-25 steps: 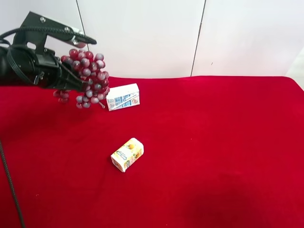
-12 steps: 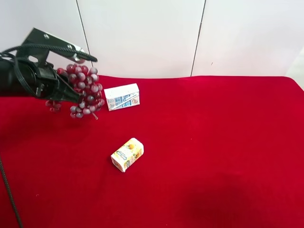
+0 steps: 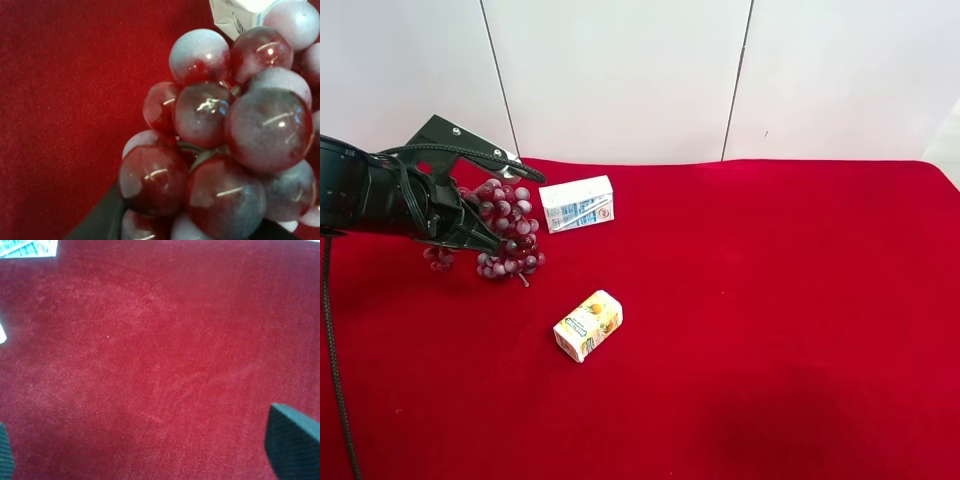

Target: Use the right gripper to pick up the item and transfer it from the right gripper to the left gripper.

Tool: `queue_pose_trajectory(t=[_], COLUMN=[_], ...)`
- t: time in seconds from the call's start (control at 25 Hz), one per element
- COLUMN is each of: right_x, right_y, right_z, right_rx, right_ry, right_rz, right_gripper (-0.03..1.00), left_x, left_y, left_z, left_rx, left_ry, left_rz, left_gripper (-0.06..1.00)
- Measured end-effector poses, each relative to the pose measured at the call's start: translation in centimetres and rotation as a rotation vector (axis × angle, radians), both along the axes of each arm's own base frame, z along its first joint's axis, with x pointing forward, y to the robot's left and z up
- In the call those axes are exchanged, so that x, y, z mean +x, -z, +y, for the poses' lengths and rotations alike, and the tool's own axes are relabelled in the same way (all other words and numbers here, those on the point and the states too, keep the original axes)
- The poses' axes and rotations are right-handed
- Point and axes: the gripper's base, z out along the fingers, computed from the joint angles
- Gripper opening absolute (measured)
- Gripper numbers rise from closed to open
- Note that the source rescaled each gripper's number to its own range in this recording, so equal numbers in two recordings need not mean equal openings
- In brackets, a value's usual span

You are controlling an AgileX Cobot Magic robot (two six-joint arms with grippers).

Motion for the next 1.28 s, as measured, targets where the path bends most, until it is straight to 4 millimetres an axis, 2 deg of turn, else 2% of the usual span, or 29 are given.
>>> queue_pose_trajectory(t=[0.2, 0.24, 0.28, 0.32, 0.4, 0.44, 0.52, 0.64, 0.96, 1.28], right_x=[0.00, 0.00, 0.00, 0.00, 0.00, 0.00, 0.00, 0.00, 0.01, -0.03], right_y=[0.00, 0.00, 0.00, 0.00, 0.00, 0.00, 0.00, 0.00, -0.01, -0.01], right_z=[0.00, 0.00, 0.00, 0.00, 0.00, -0.01, -0.01, -0.01, -0.01, 0.04], right_rx=[0.000, 0.000, 0.000, 0.000, 0.001, 0.000, 0.000, 0.000, 0.000, 0.000], right_ry=[0.000, 0.000, 0.000, 0.000, 0.001, 0.001, 0.001, 0.001, 0.005, 0.195], right_rz=[0.000, 0.000, 0.000, 0.000, 0.000, 0.000, 0.000, 0.000, -0.001, -0.001], right_gripper=[0.99, 0.99, 0.99, 0.99, 0.99, 0.99, 0.99, 0.99, 0.99, 0.99], left_x=[0.02, 0.02, 0.02, 0.02, 0.02, 0.02, 0.02, 0.02, 0.02, 0.03], left_y=[0.08, 0.08, 0.08, 0.08, 0.08, 0.09, 0.09, 0.09, 0.09, 0.05], left_z=[0.02, 0.02, 0.02, 0.02, 0.02, 0.01, 0.01, 0.01, 0.01, 0.21], left_rx=[0.004, 0.004, 0.004, 0.004, 0.004, 0.003, 0.003, 0.003, 0.003, 0.019], left_ry=[-0.002, -0.002, -0.002, -0.002, -0.002, -0.001, -0.001, -0.001, -0.001, -0.017], left_rz=[0.002, 0.002, 0.002, 0.002, 0.002, 0.002, 0.002, 0.002, 0.002, -0.001], left_gripper=[0.00, 0.01, 0.09, 0.25, 0.67, 0.81, 0.94, 0.99, 1.00, 1.00])
